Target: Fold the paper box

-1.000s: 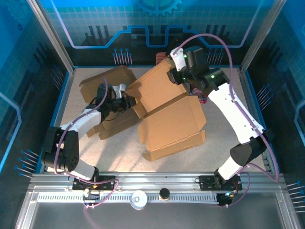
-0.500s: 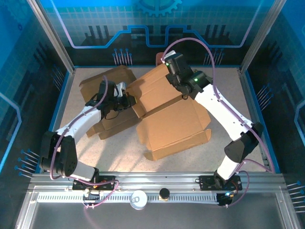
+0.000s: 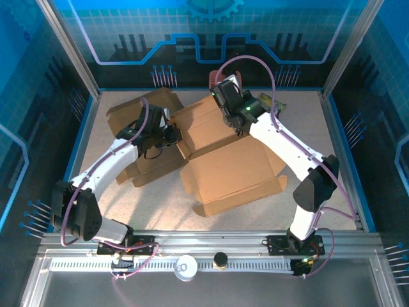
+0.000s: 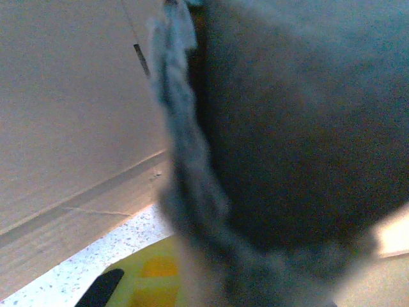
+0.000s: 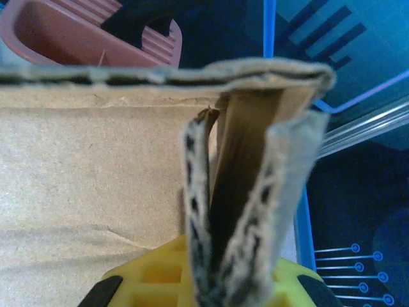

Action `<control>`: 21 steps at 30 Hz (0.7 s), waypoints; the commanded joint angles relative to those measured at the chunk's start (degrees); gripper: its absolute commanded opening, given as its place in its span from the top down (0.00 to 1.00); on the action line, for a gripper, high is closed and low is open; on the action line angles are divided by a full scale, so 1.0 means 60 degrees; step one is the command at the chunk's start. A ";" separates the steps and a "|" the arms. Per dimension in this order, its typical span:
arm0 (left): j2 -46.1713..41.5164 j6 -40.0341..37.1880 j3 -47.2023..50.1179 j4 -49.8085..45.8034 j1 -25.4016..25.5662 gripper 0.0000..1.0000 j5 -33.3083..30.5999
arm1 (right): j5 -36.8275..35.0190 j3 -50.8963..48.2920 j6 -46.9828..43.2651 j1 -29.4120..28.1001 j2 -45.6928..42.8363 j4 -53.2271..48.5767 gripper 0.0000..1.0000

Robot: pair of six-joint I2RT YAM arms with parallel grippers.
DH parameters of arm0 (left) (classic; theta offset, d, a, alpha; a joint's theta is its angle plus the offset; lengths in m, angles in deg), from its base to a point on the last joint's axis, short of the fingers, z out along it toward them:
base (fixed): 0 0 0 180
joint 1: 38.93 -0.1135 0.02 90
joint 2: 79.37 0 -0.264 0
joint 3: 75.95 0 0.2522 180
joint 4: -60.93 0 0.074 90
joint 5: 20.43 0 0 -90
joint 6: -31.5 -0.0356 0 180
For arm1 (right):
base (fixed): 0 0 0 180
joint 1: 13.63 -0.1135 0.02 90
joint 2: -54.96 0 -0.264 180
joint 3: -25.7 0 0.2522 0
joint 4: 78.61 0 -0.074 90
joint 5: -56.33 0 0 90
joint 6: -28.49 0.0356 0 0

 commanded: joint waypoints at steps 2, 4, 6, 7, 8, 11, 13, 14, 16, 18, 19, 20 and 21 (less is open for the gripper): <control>0.0022 0.0208 -0.0404 -0.0242 0.0333 1.00 -0.1333 | -0.1085 -0.0212 0.1398 -0.0097 0.0447 -0.1035 1.00; 0.0169 0.0206 -0.0314 -0.0001 0.0429 1.00 -0.1378 | -0.0783 -0.0503 0.1700 -0.0082 0.0480 -0.0921 1.00; 0.0363 0.0194 -0.0244 0.0126 0.0513 1.00 -0.1504 | -0.0296 -0.1106 0.1758 -0.0037 0.0285 -0.0317 1.00; 0.0446 0.0178 -0.0203 0.0168 0.0558 1.00 -0.1585 | -0.0138 -0.1414 0.1838 -0.0013 0.0167 -0.0043 1.00; 0.0484 0.0159 -0.0131 0.0221 0.0594 1.00 -0.1693 | 0.0024 -0.1672 0.1977 0.0026 0.0067 0.0133 1.00; 0.0533 0.0012 0.0181 0.0569 0.0715 1.00 -0.1986 | 0.0641 -0.2525 0.2166 0.0187 -0.0335 0.0863 1.00; 0.0619 -0.0145 0.0333 0.0800 0.0782 1.00 -0.2120 | 0.1321 -0.3092 0.2166 0.0422 -0.0577 0.1411 1.00; 0.0674 -0.0243 0.0391 0.0881 0.0814 1.00 -0.2231 | 0.1580 -0.3282 0.2195 0.0545 -0.0641 0.1571 0.99; 0.0871 -0.0410 0.0477 0.1049 0.0874 1.00 -0.2462 | 0.2048 -0.3527 0.2290 0.0832 -0.0625 0.1666 0.99; 0.1056 -0.0468 0.0581 0.1319 0.0904 1.00 -0.2462 | 0.2526 -0.3760 0.2297 0.1078 -0.0595 0.1857 0.98; 0.1145 -0.0481 0.0627 0.1488 0.0935 1.00 -0.2470 | 0.2740 -0.3950 0.2313 0.1204 -0.0591 0.2029 0.97; 0.1227 -0.0497 0.0663 0.1630 0.0951 1.00 -0.2487 | 0.2878 -0.4065 0.2327 0.1282 -0.0592 0.2162 0.96; 0.1339 -0.0474 0.0666 0.1728 0.0988 1.00 -0.2532 | 0.3077 -0.4185 0.2343 0.1400 -0.0582 0.2305 0.95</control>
